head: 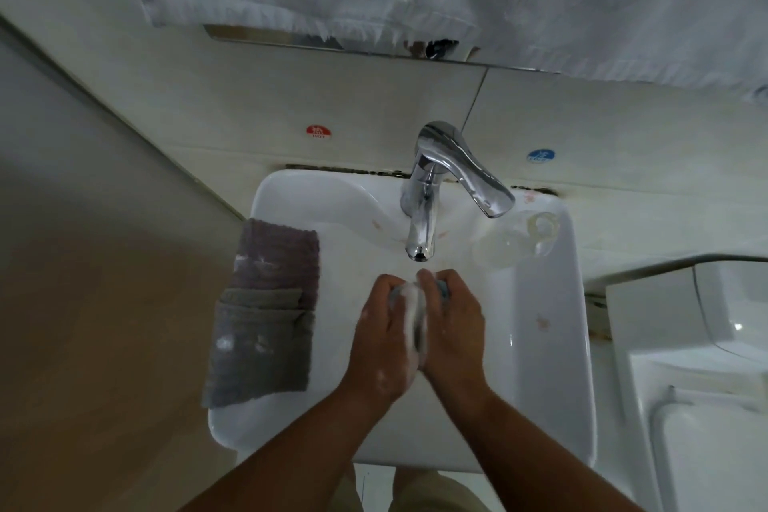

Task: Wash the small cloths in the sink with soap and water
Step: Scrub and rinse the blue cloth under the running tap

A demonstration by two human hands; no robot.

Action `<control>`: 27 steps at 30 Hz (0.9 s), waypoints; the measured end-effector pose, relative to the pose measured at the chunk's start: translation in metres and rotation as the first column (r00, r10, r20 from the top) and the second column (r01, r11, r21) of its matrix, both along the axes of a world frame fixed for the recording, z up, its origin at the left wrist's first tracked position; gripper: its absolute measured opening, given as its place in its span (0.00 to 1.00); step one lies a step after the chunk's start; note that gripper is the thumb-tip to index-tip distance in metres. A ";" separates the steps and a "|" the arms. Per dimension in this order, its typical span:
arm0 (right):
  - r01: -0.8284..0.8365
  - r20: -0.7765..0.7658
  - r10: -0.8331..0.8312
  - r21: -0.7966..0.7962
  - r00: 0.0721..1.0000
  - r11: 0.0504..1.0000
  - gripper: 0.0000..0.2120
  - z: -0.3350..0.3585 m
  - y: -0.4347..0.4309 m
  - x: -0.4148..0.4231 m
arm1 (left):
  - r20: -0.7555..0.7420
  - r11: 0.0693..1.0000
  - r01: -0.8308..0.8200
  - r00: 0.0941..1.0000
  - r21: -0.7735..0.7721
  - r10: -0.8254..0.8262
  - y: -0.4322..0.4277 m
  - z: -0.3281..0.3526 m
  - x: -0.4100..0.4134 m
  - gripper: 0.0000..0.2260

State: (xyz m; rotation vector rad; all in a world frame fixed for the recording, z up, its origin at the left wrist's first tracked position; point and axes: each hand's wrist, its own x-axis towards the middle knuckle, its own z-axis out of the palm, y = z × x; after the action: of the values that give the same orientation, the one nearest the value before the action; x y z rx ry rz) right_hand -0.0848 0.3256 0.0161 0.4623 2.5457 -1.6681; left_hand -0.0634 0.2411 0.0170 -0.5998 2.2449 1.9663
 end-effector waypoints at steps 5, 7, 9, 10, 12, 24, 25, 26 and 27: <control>0.027 -0.008 -0.028 -0.054 1.000 0.998 0.15 -0.006 -0.002 0.001 | 0.003 0.997 0.061 0.998 -0.048 -0.061 -0.002 0.000 -0.003 0.14; 0.126 0.054 -0.122 -0.086 0.991 0.988 0.19 -0.012 0.006 -0.021 | -0.001 0.997 0.072 0.997 0.024 -0.072 0.009 0.007 0.008 0.15; 0.104 0.018 -0.102 -0.121 0.995 0.987 0.19 -0.005 -0.003 -0.013 | -0.013 0.999 0.024 1.000 -0.033 -0.024 0.004 0.003 -0.001 0.13; 0.049 -0.017 -0.052 -0.133 0.999 0.990 0.17 0.000 -0.011 -0.001 | 0.013 0.997 -0.005 1.000 -0.071 0.006 -0.002 -0.003 -0.008 0.11; -0.040 -0.073 0.028 -0.166 0.997 0.985 0.14 0.008 -0.019 0.019 | 0.078 0.999 -0.013 0.997 -0.031 0.015 -0.012 -0.007 -0.018 0.06; -0.021 -0.019 0.018 -0.162 1.000 0.987 0.17 0.000 -0.011 0.014 | 0.145 0.999 0.035 0.989 0.027 -0.039 -0.010 -0.003 -0.011 0.08; 0.022 0.016 -0.020 -0.105 1.000 0.994 0.19 -0.007 -0.004 0.001 | 0.145 0.998 0.061 0.988 0.012 -0.062 -0.005 -0.003 -0.003 0.08; 0.063 0.059 -0.058 -0.069 0.997 0.996 0.20 -0.009 0.003 -0.012 | 0.144 0.997 0.069 0.987 0.015 -0.071 -0.002 -0.003 0.003 0.08; 0.083 0.076 -0.078 -0.059 0.994 0.995 0.21 -0.009 0.006 -0.018 | 0.135 0.997 0.076 0.988 0.016 -0.078 0.000 -0.005 0.006 0.09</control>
State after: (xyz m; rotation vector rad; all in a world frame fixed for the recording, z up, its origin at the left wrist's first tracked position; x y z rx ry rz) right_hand -0.1031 0.3319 0.0067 0.6175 2.4474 -1.7167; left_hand -0.0573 0.2410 0.0117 -0.6157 2.1431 1.8414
